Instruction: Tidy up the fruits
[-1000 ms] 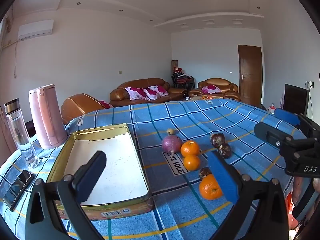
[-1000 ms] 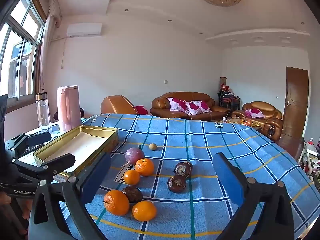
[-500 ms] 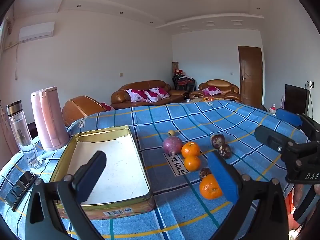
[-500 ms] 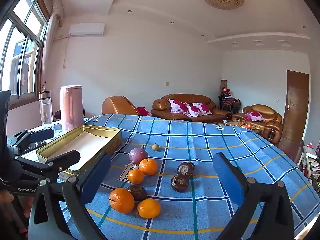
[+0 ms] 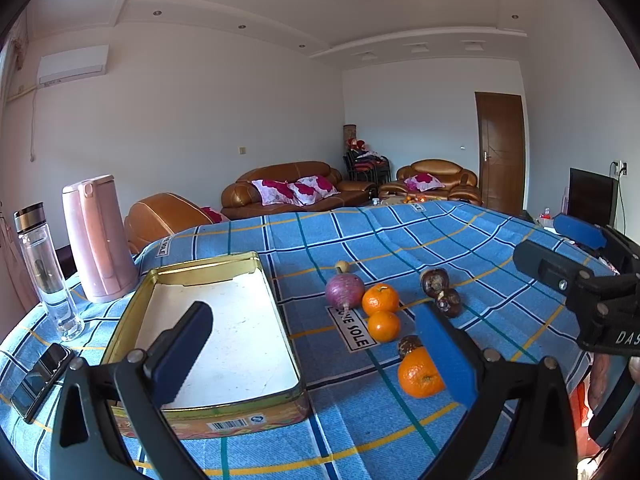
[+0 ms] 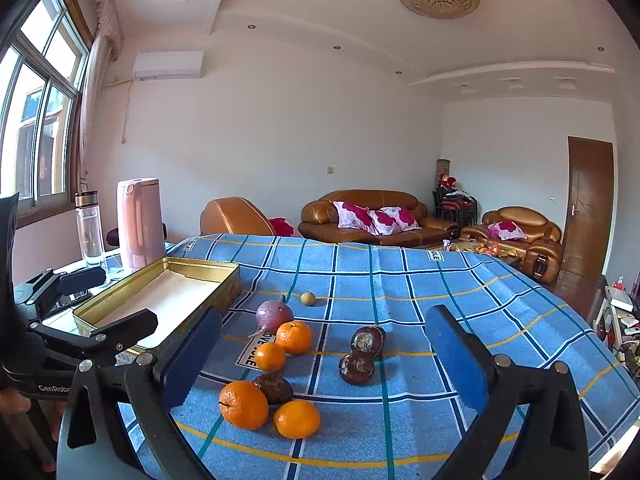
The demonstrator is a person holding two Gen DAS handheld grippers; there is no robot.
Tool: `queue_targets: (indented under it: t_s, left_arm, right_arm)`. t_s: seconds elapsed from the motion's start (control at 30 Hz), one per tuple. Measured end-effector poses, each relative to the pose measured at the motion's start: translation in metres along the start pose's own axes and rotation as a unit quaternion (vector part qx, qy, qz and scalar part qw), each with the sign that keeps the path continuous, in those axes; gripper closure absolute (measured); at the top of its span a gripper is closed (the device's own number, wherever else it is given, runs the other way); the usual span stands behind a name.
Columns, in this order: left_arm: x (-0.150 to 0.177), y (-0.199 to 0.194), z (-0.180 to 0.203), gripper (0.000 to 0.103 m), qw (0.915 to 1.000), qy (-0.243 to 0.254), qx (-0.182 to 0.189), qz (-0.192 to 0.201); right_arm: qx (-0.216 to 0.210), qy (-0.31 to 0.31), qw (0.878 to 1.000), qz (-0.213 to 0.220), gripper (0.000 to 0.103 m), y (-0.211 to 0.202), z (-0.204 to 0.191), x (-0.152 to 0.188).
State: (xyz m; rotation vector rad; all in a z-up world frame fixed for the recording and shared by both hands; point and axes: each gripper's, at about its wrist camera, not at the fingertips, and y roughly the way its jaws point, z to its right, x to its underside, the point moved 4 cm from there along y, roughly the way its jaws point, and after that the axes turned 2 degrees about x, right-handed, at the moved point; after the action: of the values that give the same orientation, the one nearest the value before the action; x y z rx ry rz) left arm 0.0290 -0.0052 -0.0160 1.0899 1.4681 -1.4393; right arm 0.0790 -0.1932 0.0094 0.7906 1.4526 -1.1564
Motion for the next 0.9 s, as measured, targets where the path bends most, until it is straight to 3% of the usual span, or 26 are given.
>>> queue_targets:
  t_s: [0.9]
  left_arm:
    - [0.0039,-0.0016,-0.0003,0.0,1.0,0.003,0.0,-0.004]
  right_arm:
    - [-0.009,0.003,1.0,-0.012,0.001,0.003,-0.0031,0.01]
